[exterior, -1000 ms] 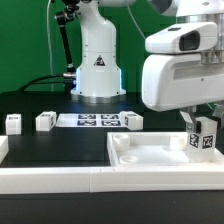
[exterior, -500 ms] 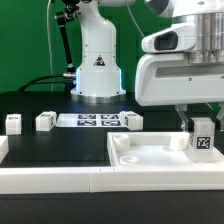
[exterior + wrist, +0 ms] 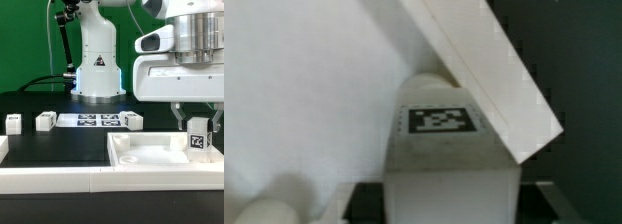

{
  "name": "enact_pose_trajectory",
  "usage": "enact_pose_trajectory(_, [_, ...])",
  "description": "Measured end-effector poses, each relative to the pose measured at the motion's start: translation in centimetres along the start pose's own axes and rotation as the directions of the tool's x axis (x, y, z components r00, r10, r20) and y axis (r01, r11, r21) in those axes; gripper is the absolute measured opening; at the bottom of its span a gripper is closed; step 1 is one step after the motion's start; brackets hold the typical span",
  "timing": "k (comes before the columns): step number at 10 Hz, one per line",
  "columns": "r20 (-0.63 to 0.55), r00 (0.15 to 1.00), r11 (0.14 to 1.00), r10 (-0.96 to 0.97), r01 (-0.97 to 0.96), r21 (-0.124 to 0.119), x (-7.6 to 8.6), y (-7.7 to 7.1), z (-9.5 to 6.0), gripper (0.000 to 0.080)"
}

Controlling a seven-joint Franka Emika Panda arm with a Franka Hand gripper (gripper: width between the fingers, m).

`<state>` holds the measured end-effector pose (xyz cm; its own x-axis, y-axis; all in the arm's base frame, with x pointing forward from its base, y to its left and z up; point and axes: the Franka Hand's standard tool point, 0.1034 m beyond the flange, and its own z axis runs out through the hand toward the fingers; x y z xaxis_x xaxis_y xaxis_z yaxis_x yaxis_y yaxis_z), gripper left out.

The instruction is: Assemble square table

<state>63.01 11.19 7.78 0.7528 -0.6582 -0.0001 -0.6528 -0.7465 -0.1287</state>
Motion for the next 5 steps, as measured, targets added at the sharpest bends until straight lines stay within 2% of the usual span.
enact_pose_trajectory(2, [0.004, 0.991, 0.991, 0.136, -0.136, -0.004, -0.09, 0.04, 0.03, 0.0291])
enact_pose_trajectory(5, [0.009, 0.979, 0.979, 0.203, -0.203, -0.014, -0.09, 0.02, 0.02, 0.0299])
